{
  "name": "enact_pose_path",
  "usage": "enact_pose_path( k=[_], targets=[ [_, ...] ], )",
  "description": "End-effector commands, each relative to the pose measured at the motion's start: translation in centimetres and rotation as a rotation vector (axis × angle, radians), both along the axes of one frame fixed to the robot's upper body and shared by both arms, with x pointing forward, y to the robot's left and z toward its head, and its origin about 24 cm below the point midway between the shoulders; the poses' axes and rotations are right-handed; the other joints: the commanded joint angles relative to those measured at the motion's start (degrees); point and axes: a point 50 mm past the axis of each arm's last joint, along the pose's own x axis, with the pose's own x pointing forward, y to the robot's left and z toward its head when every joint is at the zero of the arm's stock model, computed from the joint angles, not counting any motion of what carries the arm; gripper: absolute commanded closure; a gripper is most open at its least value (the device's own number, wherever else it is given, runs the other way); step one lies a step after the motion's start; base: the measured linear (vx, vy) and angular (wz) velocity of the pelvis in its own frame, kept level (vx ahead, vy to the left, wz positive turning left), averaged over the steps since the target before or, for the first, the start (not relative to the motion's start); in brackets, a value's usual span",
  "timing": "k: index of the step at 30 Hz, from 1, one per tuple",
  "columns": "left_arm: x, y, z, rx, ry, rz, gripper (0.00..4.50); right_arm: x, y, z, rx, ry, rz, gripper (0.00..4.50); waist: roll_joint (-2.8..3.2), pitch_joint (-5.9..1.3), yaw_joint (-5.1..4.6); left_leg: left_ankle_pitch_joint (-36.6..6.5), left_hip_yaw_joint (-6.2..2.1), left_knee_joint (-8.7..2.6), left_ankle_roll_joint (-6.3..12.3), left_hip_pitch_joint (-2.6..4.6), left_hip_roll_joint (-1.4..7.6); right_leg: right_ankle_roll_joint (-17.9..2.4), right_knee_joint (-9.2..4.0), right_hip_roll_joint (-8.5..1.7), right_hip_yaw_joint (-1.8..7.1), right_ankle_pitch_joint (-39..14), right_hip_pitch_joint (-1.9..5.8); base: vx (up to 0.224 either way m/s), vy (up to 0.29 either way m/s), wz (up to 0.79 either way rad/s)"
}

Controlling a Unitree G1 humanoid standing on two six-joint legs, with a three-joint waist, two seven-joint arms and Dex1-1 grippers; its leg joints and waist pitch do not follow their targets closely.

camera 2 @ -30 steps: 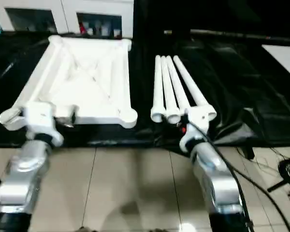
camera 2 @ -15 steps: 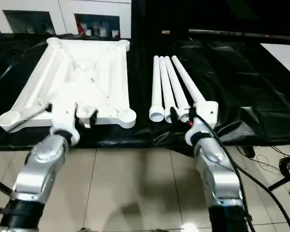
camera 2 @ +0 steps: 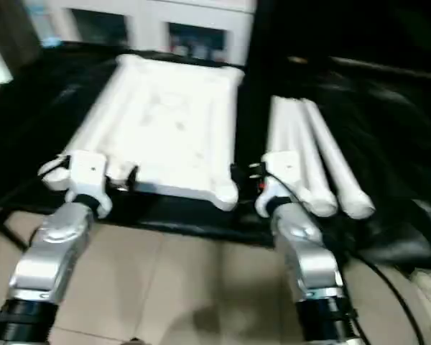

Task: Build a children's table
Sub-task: Move to table

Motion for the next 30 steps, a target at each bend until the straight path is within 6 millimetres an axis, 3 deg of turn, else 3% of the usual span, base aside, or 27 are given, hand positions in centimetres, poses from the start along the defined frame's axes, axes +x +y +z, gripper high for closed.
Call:
enact_pose_path(
  k=[1, 2, 3, 4, 5, 6, 7, 8, 9, 10, 11, 12, 13, 14, 15, 16, 17, 18, 19, 21, 23, 25, 27, 28, 29, 30],
  targets=[
    [0.1, -0.6, 0.3, 0.001, -0.013, -0.025, 0.01, -0.1, -1.0, 0.1, 0.01, -0.002, -0.044, 0.04, 1.73, -4.5, -2.1, 18.83, -5.94, -2.38, 32.07, 10.49, 10.48, 1.83, 1.46, -0.38, 4.05, -5.47, -7.48, 0.038, -0.079, 0.48],
    [0.1, -0.6, 0.3, 0.001, -0.013, -0.025, 0.01, -0.1, -1.0, 0.1, 0.01, -0.002, -0.044, 0.04, -0.09, -3.61, -1.31, 12.47, -2.91, -3.68, 26.01, 6.54, 8.14, 2.23, -0.39, -1.31, 6.14, 1.85, -5.43, -0.026, -0.102, 0.29],
    [0.2, -0.8, 0.4, -0.002, -0.017, -0.039, 0.01, -0.2, -1.0, 0.1, 0.022, 0.001, -0.054, 0.04, -2.84, -3.34, 0.26, 0.66, 1.37, -1.49, 17.92, 2.4, 2.51, 1.42, -7.09, -3.47, 10.21, 2.01, -0.93, -0.026, -0.102, 0.29],
    [0.3, -1.0, 0.5, -0.005, -0.019, -0.053, 0.01, -0.2, -1.1, 0.1, 0.013, 0.001, -0.058, 0.04, -3.25, -2.88, 1.84, -3.96, 4.37, 1.67, 14.44, 1.09, -0.61, -0.5, -9.15, -5.53, 13.1, -3.03, 1.34, 0.022, -0.092, 0.34],
    [0.3, -1.1, 0.5, -0.007, -0.019, -0.058, 0.01, -0.3, -1.2, 0.1, 0.01, 0.001, -0.06, 0.04, -2.87, -3.31, 3.1, -4.27, 4.04, 4.24, 9.03, -1.27, 0.93, -5.68, -9.8, -7.82, 15.3, -9.46, 4.55, 0.065, -0.069, 0.23],
    [0.4, -1.4, 0.5, -0.014, -0.019, -0.072, 0.01, -0.3, -1.3, 0.1, 0.003, 0.0, -0.062, 0.04, -2.29, -3.53, 3.58, -0.16, 3.79, 4.29, 5.71, -3.15, 1.46, -8.94, -8.58, -7.04, 13.94, -6.4, 6.25, 0.065, -0.069, 0.23],
    [0.4, -1.7, 0.5, -0.017, -0.018, -0.086, 0.01, -0.4, -1.4, 0.1, -0.005, 0.0, -0.066, 0.04, -1.56, -3.05, 3.56, 1.86, 3.7, 3.38, 4.53, -3.31, 2.34, -10.69, -8.46, -6.92, 13.29, -2.88, 5.68, 0.057, -0.039, 0.04],
    [0.4, -1.8, 0.5, -0.018, -0.017, -0.09, 0.01, -0.5, -1.5, 0.1, -0.008, 0.0, -0.067, 0.04, 0.13, -3.41, 3.14, 5.96, 3.81, 0.19, 2.47, -2.26, 3.91, -12.65, -6.91, -4.36, 10.44, 4.81, 4.38, 0.051, 0.023, 0.01],
    [0.4, -2.1, 0.4, -0.019, -0.013, -0.106, 0.01, -0.7, -1.6, 0.1, -0.004, 0.002, -0.075, 0.04, 1.97, -4.45, 1.94, 10.9, 4.84, -1.68, -0.38, 0.89, 6.32, -9.77, -4.2, -0.09, 8.9, 12.91, 1.54, 0.051, 0.023, 0.01],
    [0.4, -2.2, 0.4, -0.02, -0.011, -0.11, 0.01, -0.7, -1.7, 0.1, 0.001, 0.002, -0.077, 0.04, 1.8, -5.04, 1.71, 14.27, 4.21, -1.95, -1.13, 3.01, 8.14, -8.04, -2.33, 0.75, 8.29, 16.32, 0.18, 0.065, 0.054, -0.19],
    [0.3, -2.4, 0.3, -0.026, -0.006, -0.125, 0.01, -1.0, -1.8, 0.2, 0.004, 0.0, -0.077, 0.04, 2.03, -5.37, 1.32, 19.99, 5.22, -1.09, -4.94, 5.93, 10.49, -5.71, -1.8, 0.68, 8.37, 16.43, -4.05, 0.049, 0.067, -0.41],
    [0.3, -2.4, 0.3, -0.026, -0.006, -0.125, 0.01, -1.0, -1.8, 0.2, 0.004, 0.0, -0.077, 0.04, 1.2, -5.4, 1.97, 20.22, 7.26, -0.82, -7.76, 5.52, 9.28, -5.3, -2.23, 0.78, 9.11, 19.56, -3.97, 0.049, 0.067, -0.41],
    [0.3, -2.5, 0.2, -0.027, -0.005, -0.13, 0.01, -1.1, -1.9, 0.3, -0.004, -0.002, -0.083, 0.04, 0.64, -5.48, 2.49, 21.36, 8.67, -0.32, -8.9, 4.32, 7.55, -5.11, -2.2, 1.6, 10.12, 24.53, -3.18, 0.018, 0.059, -0.53],
    [0.3, -2.5, 0.2, -0.029, -0.005, -0.133, 0.01, -1.1, -2.0, 0.3, -0.008, -0.003, -0.089, 0.04, -0.44, -5.54, 3.43, 17.28, 10.58, 0.07, -10.48, 2.31, 4.29, -4.17, -2.33, 3.79, 11.86, 31.3, -1.55, -0.021, 0.04, -0.51],
    [0.3, -2.6, 0.2, -0.029, -0.005, -0.137, 0.01, -1.1, -2.1, 0.3, -0.007, -0.001, -0.097, 0.04, -1.32, -4.72, 4.24, 8.09, 8.6, -1.1, -8.95, -1.19, 3.6, -3.19, -2.5, 1.86, 11.64, 31.82, 0.48, -0.021, 0.04, -0.51],
    [0.3, -2.6, 0.2, -0.029, -0.004, -0.139, 0.01, -1.2, -2.2, 0.3, -0.008, -0.002, -0.1, 0.04, 0.27, -5.01, 3.63, 3.2, 7.97, -1.49, -6.86, 0.32, 5.24, -2.26, -3.48, -0.05, 11.5, 28.88, -0.75, 0.0, 0.0, 0.0],
    [0.3, -2.7, 0.2, -0.029, -0.001, -0.143, 0.01, -1.2, -2.3, 0.3, -0.011, -0.002, -0.107, 0.04, 0.27, -5.01, 3.63, 3.2, 7.97, -1.49, -6.86, 0.32, 5.24, -2.26, -3.48, -0.05, 11.5, 28.88, -0.75, 0.0, 0.0, 0.0],
    [0.2, -2.8, 0.2, -0.027, -0.001, -0.148, 0.01, -1.2, -2.4, 0.4, -0.01, -0.004, -0.115, 0.04, 0.46, -4.67, 2.75, -0.73, 7.52, -2.15, -6.14, 0.53, 6.07, -3.53, -4.05, -0.38, 10.82, 21.27, -0.99, 0.0, 0.0, 0.0],
    [0.2, -2.8, 0.2, -0.027, 0.0, -0.149, 0.01, -1.1, -2.5, 0.4, -0.009, -0.005, -0.116, 0.04, 0.63, -4.4, 2.38, -2.94, 7.52, -2.39, -6.06, 0.84, 6.32, -4.27, -4.5, -0.44, 10.63, 17.32, -1.49, 0.0, 0.0, 0.0],
    [0.2, -2.9, 0.2, -0.027, 0.0, -0.152, 0.01, -1.1, -2.5, 0.4, -0.012, -0.008, -0.116, 0.04, 0.33, -3.72, 1.41, -8.71, 7.51, -3.08, -5.62, 1.15, 6.53, -6.04, -6.05, -0.81, 10.45, 3.1, -1.69, -0.07, -0.005, 0.08],
    [0.2, -2.9, 0.2, -0.03, 0.001, -0.157, 0.01, -1.1, -2.6, 0.5, -0.018, -0.008, -0.117, 0.04, 0.22, -3.27, 1.07, -12.07, 7.49, -3.38, -5.61, 1.29, 6.62, -6.04, -6.79, -0.89, 10.48, -5.53, -2.25, -0.069, -0.005, 0.05],
    [0.2, -2.9, 0.2, -0.03, 0.0, -0.161, 0.01, -1.1, -2.7, 0.6, -0.018, -0.006, -0.119, 0.04, 0.3, -2.96, 0.68, -18.79, 7.18, -3.88, -6.29, 2.09, 6.68, -4.86, -7.33, -0.89, 10.24, -16.28, -2.32, -0.058, -0.004, 0.03],
    [0.2, -3.0, 0.2, -0.031, -0.001, -0.162, 0.01, -1.1, -2.7, 0.6, -0.017, -0.005, -0.12, 0.04, 0.15, -2.26, -0.05, -28.41, 7.0, -4.01, -5.9, 4.1, 6.33, -2.94, -9.06, -0.41, 9.37, -30.69, -3.03, 0.0, 0.0, 0.0],
    [0.2, -3.0, 0.2, -0.031, -0.001, -0.162, 0.01, -1.1, -2.7, 0.6, -0.017, -0.004, -0.12, 0.04, 0.3, -2.1, -0.27, -30.51, 6.98, -3.82, -5.63, 4.9, 6.13, -2.73, -9.65, -0.25, 8.95, -33.79, -3.27, 0.0, 0.0, 0.0],
    [0.3, -3.0, 0.2, -0.03, -0.001, -0.162, 0.01, -1.1, -2.7, 0.6, -0.014, -0.001, -0.119, 0.04, 0.29, -1.91, -0.56, -32.25, 6.89, -3.81, -5.24, 5.49, 6.01, -2.5, -10.06, -0.09, 8.36, -36.09, -3.2, 0.0, 0.0, 0.0],
    [0.3, -3.0, 0.2, -0.029, -0.001, -0.162, 0.01, -1.0, -2.6, 0.6, -0.012, 0.001, -0.118, 0.04, 0.56, -1.87, -1.11, -32.76, 6.63, -4.58, -3.99, 5.22, 5.87, -2.23, -10.72, -0.37, 6.89, -35.49, -1.28, 0.0, 0.0, 0.0]
  ],
)
